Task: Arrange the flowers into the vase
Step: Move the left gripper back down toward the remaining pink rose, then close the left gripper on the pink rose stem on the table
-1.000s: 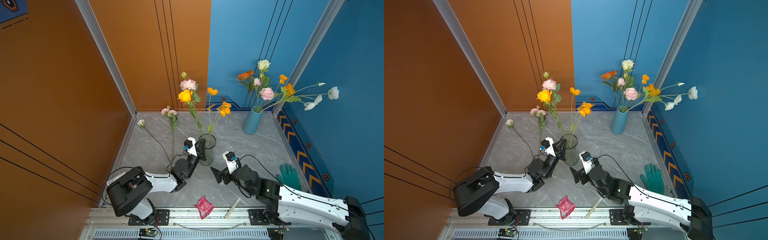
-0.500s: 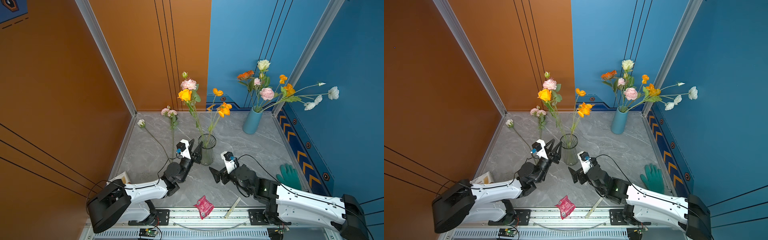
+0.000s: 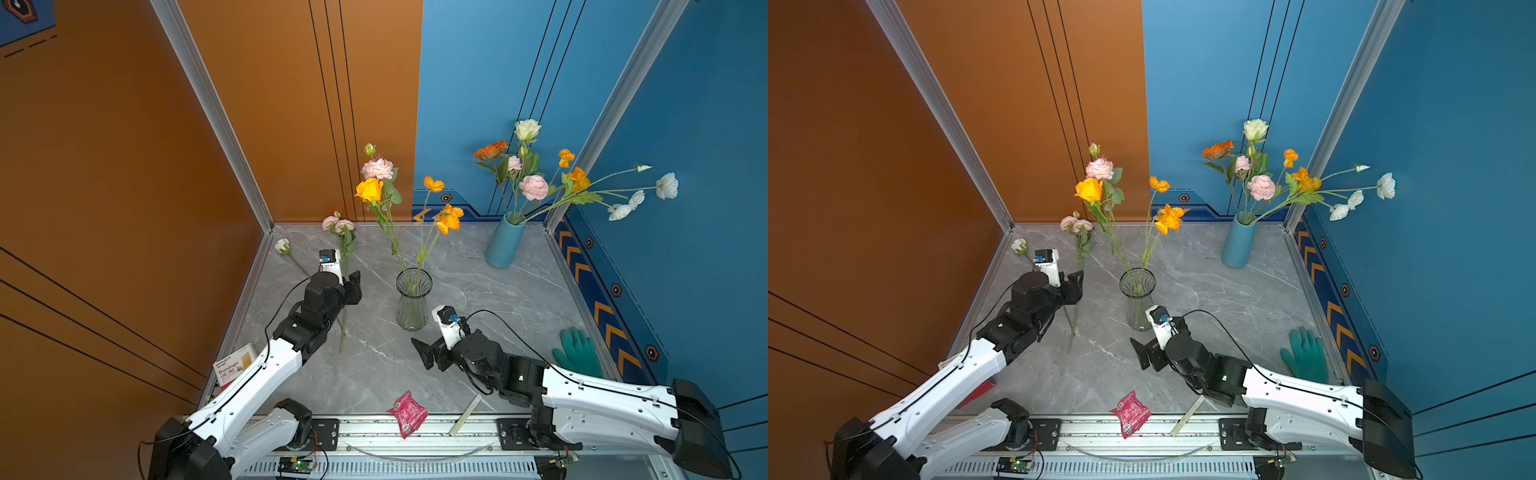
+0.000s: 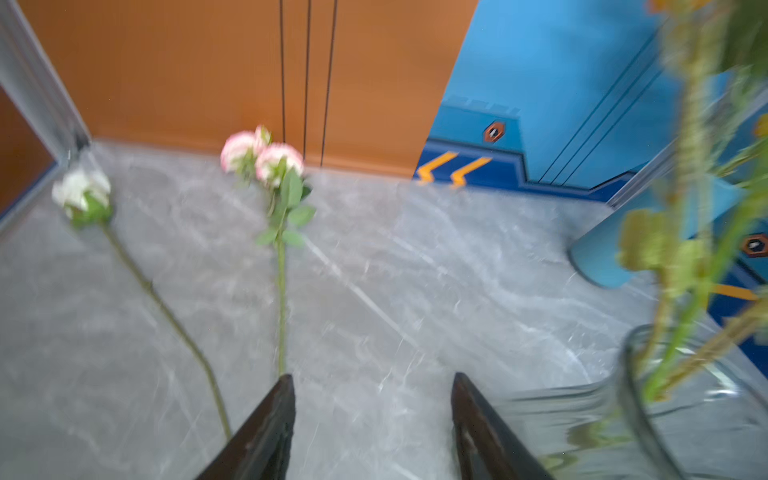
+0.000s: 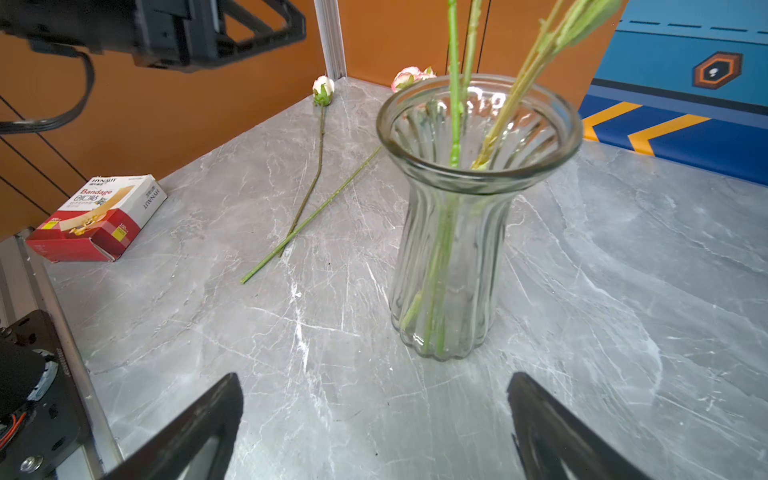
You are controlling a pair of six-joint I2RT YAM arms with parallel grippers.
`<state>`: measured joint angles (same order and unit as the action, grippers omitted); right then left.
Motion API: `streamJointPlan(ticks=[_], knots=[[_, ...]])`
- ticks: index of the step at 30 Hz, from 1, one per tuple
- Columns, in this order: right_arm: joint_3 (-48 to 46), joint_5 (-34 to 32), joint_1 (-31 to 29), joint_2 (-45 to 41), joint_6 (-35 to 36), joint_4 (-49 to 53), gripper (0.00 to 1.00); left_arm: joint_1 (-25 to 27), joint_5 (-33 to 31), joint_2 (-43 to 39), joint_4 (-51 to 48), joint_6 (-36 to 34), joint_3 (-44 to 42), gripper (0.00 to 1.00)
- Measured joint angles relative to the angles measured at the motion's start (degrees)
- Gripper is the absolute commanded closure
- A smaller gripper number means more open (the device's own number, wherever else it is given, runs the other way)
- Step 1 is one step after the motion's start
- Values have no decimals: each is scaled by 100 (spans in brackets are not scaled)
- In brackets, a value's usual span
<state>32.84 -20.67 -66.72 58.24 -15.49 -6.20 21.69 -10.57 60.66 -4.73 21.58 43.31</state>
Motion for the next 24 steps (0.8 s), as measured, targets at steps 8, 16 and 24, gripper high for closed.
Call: streamJointPlan(ticks=[8,16,24], knots=[[474,0,-426,857,20,-313,0,-1040,1150,2164,-990,188,540,48],[638,52,-603,1537,15,-610,0,-1209,1147,3484,-752,179,1412,60],[649,160,-476,1617,17,-636,0,-1281,1119,4603,-474,188,2201,66]])
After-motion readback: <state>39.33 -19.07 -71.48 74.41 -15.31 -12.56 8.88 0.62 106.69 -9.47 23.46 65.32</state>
